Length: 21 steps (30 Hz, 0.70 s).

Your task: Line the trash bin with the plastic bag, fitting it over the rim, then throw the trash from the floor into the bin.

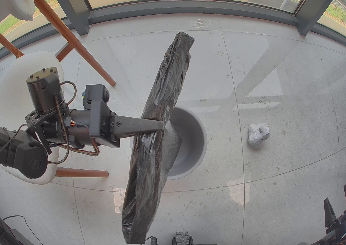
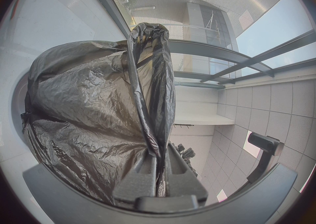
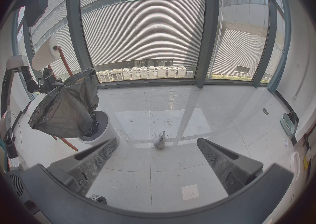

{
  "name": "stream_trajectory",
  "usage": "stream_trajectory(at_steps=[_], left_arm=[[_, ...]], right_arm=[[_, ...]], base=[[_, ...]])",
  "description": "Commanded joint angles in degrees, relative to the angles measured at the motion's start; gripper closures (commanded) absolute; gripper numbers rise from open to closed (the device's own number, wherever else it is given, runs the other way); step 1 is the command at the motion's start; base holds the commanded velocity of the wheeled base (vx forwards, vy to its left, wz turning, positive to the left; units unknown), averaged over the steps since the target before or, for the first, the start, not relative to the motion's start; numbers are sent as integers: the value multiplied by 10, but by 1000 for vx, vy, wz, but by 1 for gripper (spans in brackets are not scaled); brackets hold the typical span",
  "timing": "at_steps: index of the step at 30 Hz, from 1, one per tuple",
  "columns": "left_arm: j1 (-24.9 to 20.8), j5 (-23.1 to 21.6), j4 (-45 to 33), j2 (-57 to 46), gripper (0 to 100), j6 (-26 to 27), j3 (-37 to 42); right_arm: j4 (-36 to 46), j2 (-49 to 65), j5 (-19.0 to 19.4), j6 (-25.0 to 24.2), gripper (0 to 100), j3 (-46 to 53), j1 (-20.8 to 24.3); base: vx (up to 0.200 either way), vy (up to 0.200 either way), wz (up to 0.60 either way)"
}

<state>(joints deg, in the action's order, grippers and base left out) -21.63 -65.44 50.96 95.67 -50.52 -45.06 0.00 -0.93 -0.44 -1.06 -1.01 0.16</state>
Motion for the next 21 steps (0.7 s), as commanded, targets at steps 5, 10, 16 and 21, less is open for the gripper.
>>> stream_trajectory(at_steps=[5,10,16,21], left_arm=[[-16,29,-6,14,100,-2,-10],[-16,76,-25,13,100,-1,-24],[-27,203,-49,14,100,23,-27],[-41,252,-113,14,100,110,-31]], right_arm=[[0,9,-1,-1,0,10,0],[0,9,-4,-2,0,10,0],[0,9,-4,-1,0,10,0],[0,9,-4,-1,0,10,0]], base=[[0,0,0],[0,0,0],[0,0,0],[0,0,0]])
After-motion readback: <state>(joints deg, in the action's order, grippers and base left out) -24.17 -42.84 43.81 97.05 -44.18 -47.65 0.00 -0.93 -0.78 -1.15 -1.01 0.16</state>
